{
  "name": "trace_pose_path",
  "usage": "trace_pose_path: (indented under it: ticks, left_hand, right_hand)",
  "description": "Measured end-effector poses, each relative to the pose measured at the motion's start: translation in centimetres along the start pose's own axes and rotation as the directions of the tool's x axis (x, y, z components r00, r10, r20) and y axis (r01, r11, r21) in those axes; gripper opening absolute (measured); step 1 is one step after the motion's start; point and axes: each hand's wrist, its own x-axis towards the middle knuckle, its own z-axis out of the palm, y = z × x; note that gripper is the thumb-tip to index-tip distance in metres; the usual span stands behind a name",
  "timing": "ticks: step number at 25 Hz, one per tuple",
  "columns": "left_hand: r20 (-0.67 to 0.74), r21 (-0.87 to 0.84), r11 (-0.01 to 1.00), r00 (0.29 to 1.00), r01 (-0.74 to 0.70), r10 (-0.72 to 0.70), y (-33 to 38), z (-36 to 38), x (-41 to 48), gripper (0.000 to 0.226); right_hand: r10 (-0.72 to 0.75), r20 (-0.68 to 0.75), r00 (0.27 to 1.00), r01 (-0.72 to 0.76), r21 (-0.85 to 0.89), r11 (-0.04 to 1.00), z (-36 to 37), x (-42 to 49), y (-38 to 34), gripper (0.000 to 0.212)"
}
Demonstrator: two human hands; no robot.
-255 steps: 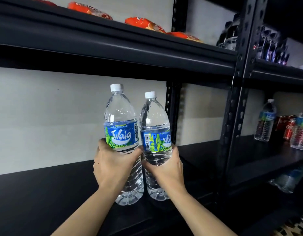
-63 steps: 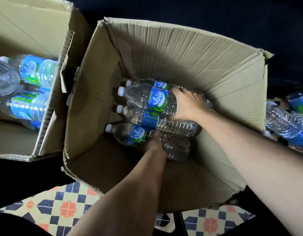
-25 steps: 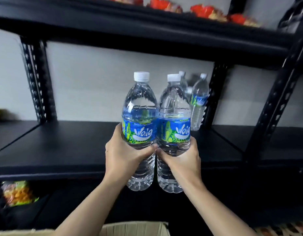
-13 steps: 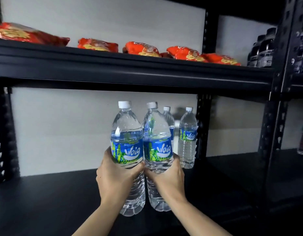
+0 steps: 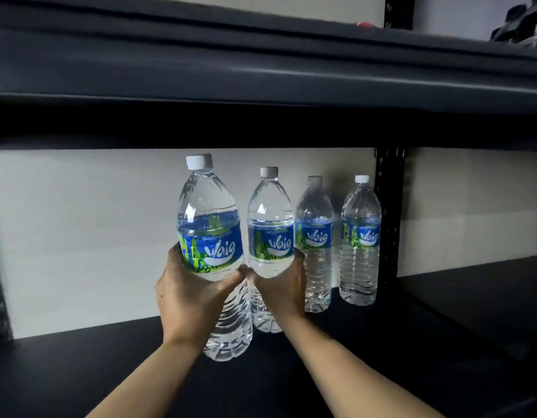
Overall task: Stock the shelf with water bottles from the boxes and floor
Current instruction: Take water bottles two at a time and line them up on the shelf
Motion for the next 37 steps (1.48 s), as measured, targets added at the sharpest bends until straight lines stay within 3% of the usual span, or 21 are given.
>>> trace_pose_path:
  ticks: [8, 26, 30, 34, 37]
  left_hand:
    - [0.018, 0.049, 0.999, 1.0, -0.009, 0.009, -2.4, -1.9, 1.2, 0.065]
    - [0.011, 0.038, 0.999, 1.0, 0.005, -0.005, -3.5, -2.0, 1.5, 0.066]
    - [0.039, 0.046, 0.999, 0.999, -0.002, 0.0, -3.4, -1.9, 1.6, 0.068]
    - [0.051, 0.072, 0.997, 0.999, 0.013, -0.017, -3.6, -1.5, 1.5, 0.069]
    - [0.058, 0.078, 0.997, 0.998, 0.027, -0.031, -3.7, -1.2, 1.1, 0.07]
  right_hand:
    - [0.021, -0.045, 0.999, -0.02, 0.029, 0.999, 3.4, 0.9, 2.7, 0.08]
    - [0.032, 0.04, 0.999, -0.032, -0.006, 0.999, 5.2, 1.1, 3.6, 0.101]
    - [0.053, 0.209, 0.977, -0.025, -0.131, 0.991, 3.6, 0.3, 4.1, 0.109]
    - [0.21, 0.431, 0.878, -0.061, -0.333, 0.941, 0.2, -1.2, 4.8, 0.088]
    - [0.303, 0.609, 0.733, 0.195, -0.615, 0.764, -2.7, -2.9, 5.6, 0.088]
